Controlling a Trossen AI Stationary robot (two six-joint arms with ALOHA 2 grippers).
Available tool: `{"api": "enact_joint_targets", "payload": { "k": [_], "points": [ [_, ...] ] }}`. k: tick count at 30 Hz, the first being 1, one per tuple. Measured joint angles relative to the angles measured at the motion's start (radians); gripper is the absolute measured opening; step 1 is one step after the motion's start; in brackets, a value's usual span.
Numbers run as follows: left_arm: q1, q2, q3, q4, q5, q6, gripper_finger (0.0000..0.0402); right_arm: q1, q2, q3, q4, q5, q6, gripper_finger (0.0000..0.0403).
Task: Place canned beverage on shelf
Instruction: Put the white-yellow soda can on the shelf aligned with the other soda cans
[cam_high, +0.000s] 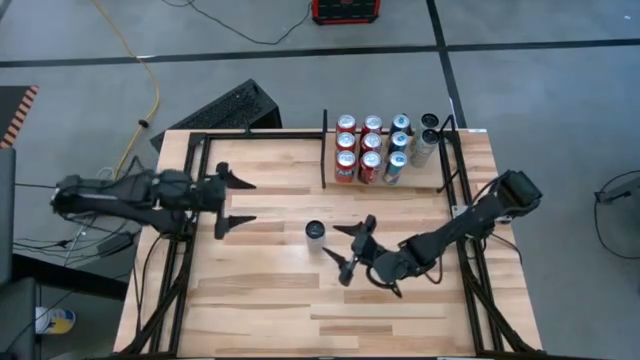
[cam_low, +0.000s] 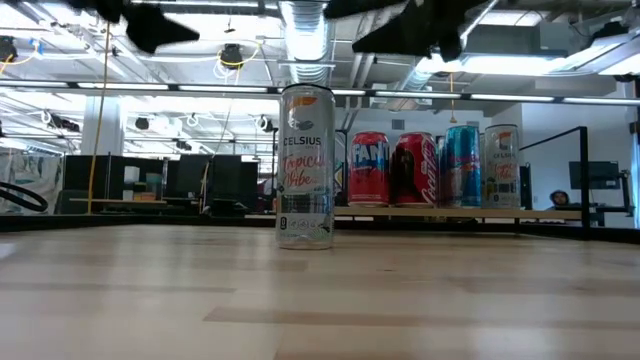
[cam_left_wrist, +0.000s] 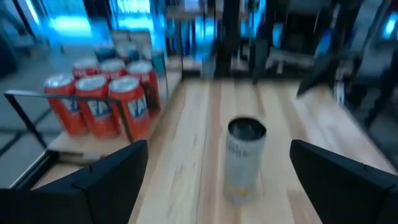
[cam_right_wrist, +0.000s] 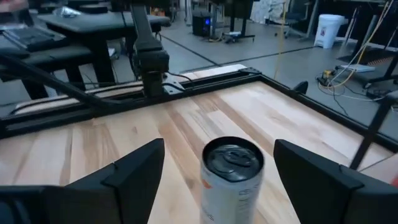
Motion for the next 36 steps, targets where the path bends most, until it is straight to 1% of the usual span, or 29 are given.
{"api": "enact_joint_targets", "payload": {
  "k": [3, 6, 9, 14, 17, 22, 29, 32, 36],
  "points": [
    [0.001, -0.143, -0.228, 0.232, -0.001, 0.003, 0.0377, -0.018, 0.043, 0.0, 0.043, 0.008, -0.001, 0.0327],
    [0.001, -0.242, -0.391, 0.377, -0.007, 0.035, 0.0377, -0.034, 0.074, 0.0, 0.092, 0.009, 0.0, 0.0327],
    [0.001, -0.311, -0.496, 0.439, -0.019, 0.048, 0.0377, -0.054, 0.099, 0.014, 0.099, 0.008, 0.001, 0.0327],
    [0.001, -0.39, -0.615, 0.435, -0.054, 0.039, 0.0377, -0.079, 0.156, 0.074, 0.091, -0.022, -0.022, 0.0327],
    [0.001, -0.417, -0.618, 0.37, -0.076, 0.018, 0.0377, -0.096, 0.181, 0.112, 0.073, -0.04, -0.026, 0.0327],
    [0.001, -0.425, -0.619, 0.357, -0.079, 0.017, 0.0377, -0.109, 0.191, 0.148, 0.001, -0.039, -0.026, 0.0327],
    [0.001, -0.425, -0.619, 0.323, -0.095, 0.02, 0.0377, -0.121, 0.191, 0.148, -0.008, -0.045, -0.025, 0.0327],
    [0.001, -0.425, -0.62, 0.323, -0.103, 0.021, 0.0377, -0.132, 0.19, 0.148, -0.012, -0.086, -0.026, 0.0328],
    [0.001, -0.425, -0.62, 0.323, -0.111, 0.021, 0.0377, -0.144, 0.173, 0.165, -0.061, -0.124, -0.026, 0.0344]
  ]
}}
